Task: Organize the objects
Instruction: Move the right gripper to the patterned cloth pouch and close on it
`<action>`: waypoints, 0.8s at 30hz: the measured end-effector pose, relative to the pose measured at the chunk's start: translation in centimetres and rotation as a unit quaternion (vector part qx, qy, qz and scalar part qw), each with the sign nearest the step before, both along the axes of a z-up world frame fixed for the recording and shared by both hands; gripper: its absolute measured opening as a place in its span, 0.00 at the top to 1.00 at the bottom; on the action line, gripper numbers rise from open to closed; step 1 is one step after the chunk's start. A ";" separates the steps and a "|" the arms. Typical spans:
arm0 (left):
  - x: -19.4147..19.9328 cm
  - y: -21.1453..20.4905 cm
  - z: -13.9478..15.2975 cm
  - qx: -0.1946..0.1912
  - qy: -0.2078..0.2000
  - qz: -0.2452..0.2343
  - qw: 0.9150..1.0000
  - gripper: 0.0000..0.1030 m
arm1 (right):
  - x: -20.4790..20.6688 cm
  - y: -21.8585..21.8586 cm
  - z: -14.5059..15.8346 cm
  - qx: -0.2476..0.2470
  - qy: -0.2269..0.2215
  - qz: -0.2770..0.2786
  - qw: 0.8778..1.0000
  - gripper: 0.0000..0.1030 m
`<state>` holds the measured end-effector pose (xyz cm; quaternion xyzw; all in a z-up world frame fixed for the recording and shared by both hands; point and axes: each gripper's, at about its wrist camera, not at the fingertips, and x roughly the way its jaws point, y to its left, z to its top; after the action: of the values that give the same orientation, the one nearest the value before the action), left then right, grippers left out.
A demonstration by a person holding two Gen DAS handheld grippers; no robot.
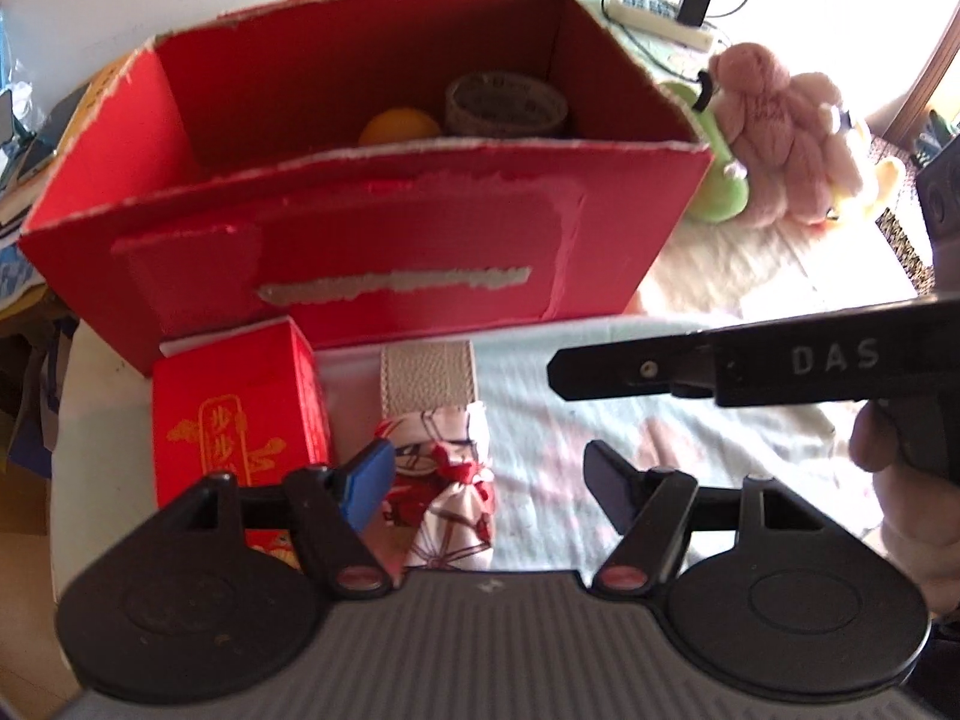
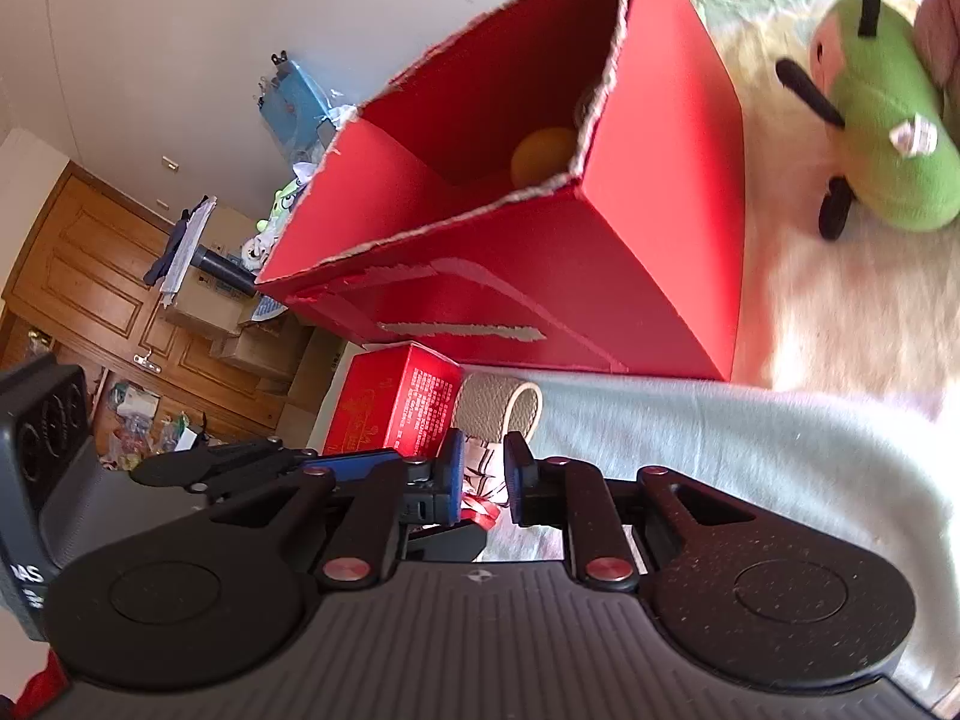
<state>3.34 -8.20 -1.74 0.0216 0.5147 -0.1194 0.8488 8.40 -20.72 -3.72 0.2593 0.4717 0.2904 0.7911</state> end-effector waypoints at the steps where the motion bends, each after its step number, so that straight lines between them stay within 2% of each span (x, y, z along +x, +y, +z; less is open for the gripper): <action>1: 0.1 0.1 -0.3 0.002 0.002 -0.001 1.000 0.31 | 0.1 0.0 -0.2 0.002 0.005 0.000 1.000 0.82; 6: 0.7 0.5 -2.1 -0.020 0.034 -0.006 0.999 0.30 | 0.4 0.7 -1.1 0.004 0.033 0.003 0.999 0.79; 14: 1.0 1.1 -2.8 0.005 0.029 -0.010 1.000 0.29 | 0.9 0.8 -2.5 0.009 0.060 0.007 0.998 0.77; 18: 1.1 1.8 -2.8 -0.009 0.030 -0.016 0.999 0.29 | 1.3 1.4 -2.6 0.016 0.066 0.014 0.998 0.76; 22: 0.9 1.6 -3.0 -0.003 0.028 -0.030 0.999 0.27 | 1.8 2.5 -2.6 0.011 0.067 0.025 0.997 0.75; 24: 1.1 1.7 -3.4 0.002 0.034 -0.030 0.999 0.25 | 2.1 3.2 -2.8 0.016 0.072 0.030 0.997 0.72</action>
<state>4.40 -6.52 -5.15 0.0342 0.5430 -0.1442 0.8265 10.51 -17.51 -6.56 0.2781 0.5302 0.3023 0.7417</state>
